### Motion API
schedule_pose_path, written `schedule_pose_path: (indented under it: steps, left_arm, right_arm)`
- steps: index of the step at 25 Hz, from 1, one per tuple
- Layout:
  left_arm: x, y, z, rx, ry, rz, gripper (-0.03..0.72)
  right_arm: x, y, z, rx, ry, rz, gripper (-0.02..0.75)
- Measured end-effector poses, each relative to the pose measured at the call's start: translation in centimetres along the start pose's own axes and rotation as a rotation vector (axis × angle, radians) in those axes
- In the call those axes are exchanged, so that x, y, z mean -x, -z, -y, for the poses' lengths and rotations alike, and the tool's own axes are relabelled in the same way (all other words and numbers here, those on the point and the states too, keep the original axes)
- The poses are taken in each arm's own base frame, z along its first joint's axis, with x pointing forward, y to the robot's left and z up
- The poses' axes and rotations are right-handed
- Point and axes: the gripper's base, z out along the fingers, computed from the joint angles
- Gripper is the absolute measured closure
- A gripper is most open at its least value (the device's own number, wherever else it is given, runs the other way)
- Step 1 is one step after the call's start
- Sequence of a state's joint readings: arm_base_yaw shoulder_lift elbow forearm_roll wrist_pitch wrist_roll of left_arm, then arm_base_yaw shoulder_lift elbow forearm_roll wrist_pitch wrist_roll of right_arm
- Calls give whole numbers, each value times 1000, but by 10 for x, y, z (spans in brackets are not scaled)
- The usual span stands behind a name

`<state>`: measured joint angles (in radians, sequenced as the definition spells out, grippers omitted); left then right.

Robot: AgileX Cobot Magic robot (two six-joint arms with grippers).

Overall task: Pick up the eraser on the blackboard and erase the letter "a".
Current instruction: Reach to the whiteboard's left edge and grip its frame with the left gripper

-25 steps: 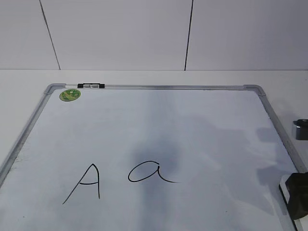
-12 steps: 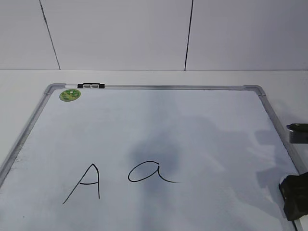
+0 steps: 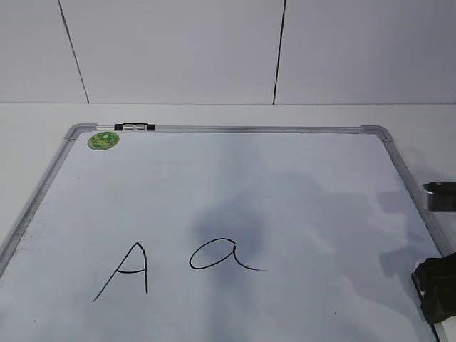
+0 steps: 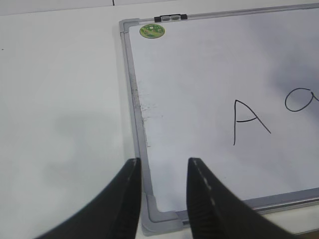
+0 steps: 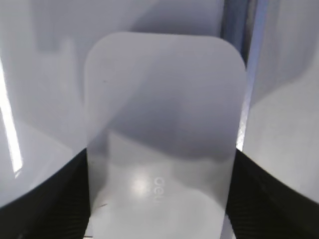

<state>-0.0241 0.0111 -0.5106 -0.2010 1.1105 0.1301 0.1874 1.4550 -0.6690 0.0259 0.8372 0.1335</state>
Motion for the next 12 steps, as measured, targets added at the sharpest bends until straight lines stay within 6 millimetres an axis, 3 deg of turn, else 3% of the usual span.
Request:
schedule_pose_path:
  steps: [12]
  left_arm:
    - [0,0,0,0,0,0,453]
  right_arm:
    - [0,0,0,0,0,2,164]
